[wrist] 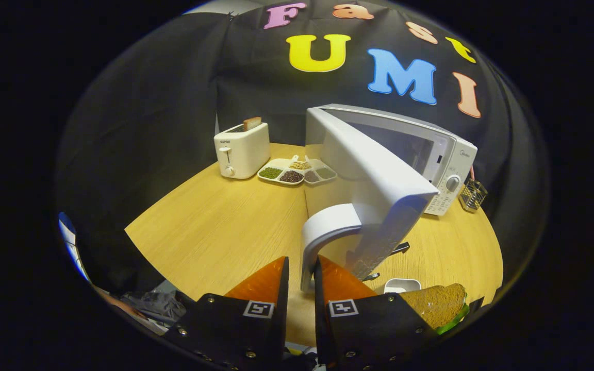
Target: Open the microwave, put the food inside, and close the microwave door.
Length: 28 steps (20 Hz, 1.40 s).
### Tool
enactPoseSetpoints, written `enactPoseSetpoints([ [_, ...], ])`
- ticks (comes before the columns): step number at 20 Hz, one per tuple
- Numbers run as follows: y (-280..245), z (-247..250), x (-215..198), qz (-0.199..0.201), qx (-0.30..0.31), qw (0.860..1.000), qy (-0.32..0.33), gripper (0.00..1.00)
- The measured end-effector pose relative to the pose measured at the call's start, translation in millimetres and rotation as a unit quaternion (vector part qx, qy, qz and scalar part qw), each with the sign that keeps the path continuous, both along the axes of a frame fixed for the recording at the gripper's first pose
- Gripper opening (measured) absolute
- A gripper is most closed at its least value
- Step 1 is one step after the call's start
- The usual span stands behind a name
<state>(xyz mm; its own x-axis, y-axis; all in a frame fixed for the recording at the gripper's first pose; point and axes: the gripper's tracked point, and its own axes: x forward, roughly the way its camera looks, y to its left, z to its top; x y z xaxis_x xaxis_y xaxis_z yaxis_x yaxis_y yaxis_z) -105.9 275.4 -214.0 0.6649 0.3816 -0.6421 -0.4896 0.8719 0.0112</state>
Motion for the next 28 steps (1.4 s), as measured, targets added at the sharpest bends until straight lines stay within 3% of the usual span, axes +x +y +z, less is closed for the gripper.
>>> enactPoseSetpoints([
  [5,14,5,-17,0.034,-0.004,0.999,0.012,0.24],
  [7,32,14,-35,0.057,0.055,0.996,0.040,0.30],
  [10,55,22,-40,0.081,0.109,0.989,0.056,0.31],
  [14,80,63,-51,0.135,0.208,0.966,0.077,0.32],
  [15,83,77,-53,0.148,0.225,0.960,0.075,0.54],
  [18,84,117,-61,0.190,0.264,0.944,0.060,0.74],
  [19,82,131,-63,0.199,0.274,0.940,0.050,0.88],
  [20,77,145,-60,0.203,0.281,0.937,0.036,0.94],
  [24,53,190,-51,0.209,0.303,0.930,-0.006,0.96],
  [28,9,207,-25,0.182,0.294,0.938,-0.038,0.96],
])
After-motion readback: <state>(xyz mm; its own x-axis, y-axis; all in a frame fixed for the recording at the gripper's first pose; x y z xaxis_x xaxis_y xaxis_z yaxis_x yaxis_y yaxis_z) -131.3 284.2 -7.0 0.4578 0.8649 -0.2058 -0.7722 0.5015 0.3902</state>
